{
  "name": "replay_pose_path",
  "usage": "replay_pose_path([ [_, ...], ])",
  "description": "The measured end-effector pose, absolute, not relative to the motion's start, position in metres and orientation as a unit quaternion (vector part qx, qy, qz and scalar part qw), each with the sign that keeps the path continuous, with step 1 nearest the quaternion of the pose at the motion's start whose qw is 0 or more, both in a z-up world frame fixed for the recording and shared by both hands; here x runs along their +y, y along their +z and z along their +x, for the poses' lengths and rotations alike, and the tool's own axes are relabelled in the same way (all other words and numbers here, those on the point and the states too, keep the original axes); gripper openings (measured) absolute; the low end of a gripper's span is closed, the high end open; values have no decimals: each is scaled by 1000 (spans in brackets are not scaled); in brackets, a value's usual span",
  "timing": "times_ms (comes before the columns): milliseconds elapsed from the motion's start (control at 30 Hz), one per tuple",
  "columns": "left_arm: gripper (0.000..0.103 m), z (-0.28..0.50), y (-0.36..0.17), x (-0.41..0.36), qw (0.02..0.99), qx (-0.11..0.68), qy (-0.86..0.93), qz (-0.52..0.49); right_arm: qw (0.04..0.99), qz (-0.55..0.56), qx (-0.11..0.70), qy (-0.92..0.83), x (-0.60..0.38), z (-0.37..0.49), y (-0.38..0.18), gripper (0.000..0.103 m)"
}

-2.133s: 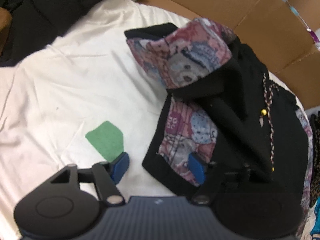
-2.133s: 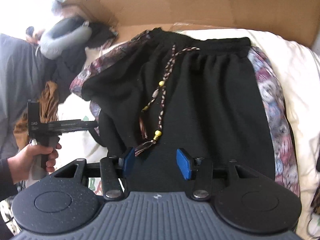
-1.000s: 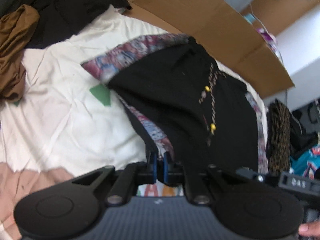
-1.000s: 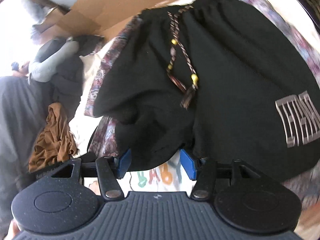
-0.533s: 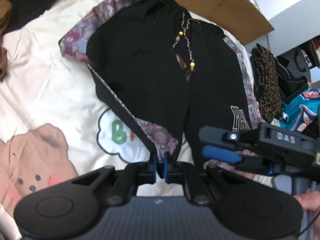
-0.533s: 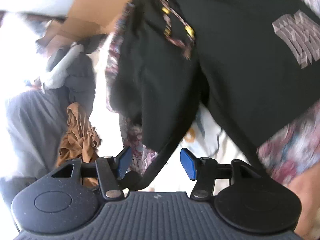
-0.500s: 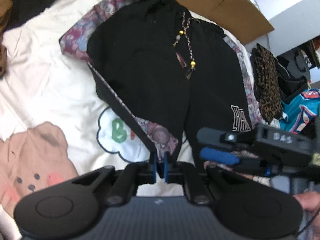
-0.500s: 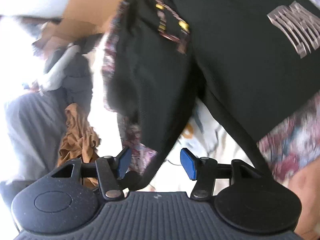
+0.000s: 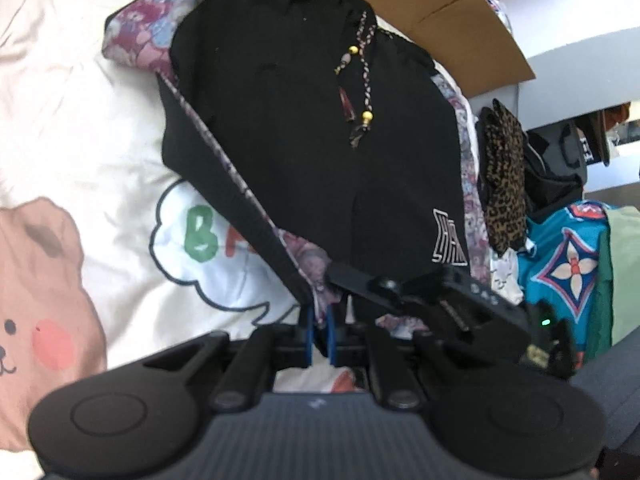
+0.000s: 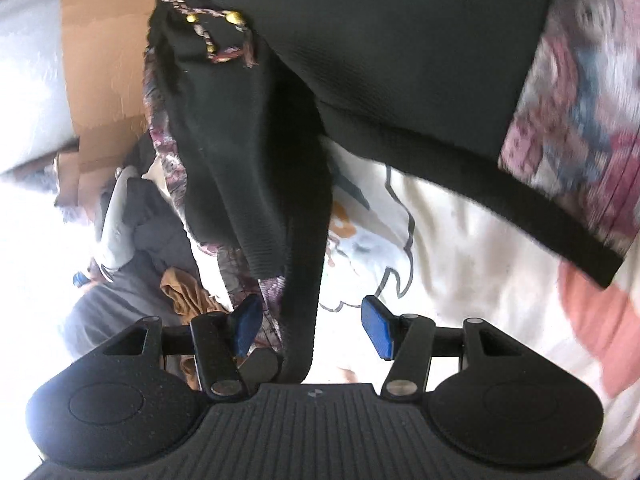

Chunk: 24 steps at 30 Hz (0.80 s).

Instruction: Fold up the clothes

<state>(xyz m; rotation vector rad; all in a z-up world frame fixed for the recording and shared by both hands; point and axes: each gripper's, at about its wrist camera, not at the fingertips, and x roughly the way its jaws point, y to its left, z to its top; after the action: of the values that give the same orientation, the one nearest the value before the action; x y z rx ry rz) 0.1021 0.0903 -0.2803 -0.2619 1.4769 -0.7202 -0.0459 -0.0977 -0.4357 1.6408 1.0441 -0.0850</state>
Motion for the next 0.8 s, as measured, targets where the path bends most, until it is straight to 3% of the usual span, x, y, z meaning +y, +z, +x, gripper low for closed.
replay_pose_path([
  [100,7,101,-283,93,670,658,-319,-127,552,710,436,-24,-87,-44,-443,61],
  [200,7,96,-285,96,674,656,-317,-123,550,711,439,-6,-79,-41,-444,51],
  [267,7,93,-287,99,675,657,-311,-128,559,702,442,2,-74,-38,-440,38],
  [333,7,90,-287,101,678,655,-310,-128,569,694,442,3,-76,-36,-434,14],
  [433,9,89,-289,102,681,655,-303,-127,579,679,450,-3,-82,-34,-430,3],
  [500,13,91,-291,102,679,658,-301,-125,586,673,452,-2,-86,-35,-428,3],
  [700,38,106,-290,103,708,646,-280,-50,613,633,472,-17,-97,-38,-423,2],
  [800,40,122,-290,114,730,635,-251,-37,641,587,493,-31,-102,-36,-419,2],
])
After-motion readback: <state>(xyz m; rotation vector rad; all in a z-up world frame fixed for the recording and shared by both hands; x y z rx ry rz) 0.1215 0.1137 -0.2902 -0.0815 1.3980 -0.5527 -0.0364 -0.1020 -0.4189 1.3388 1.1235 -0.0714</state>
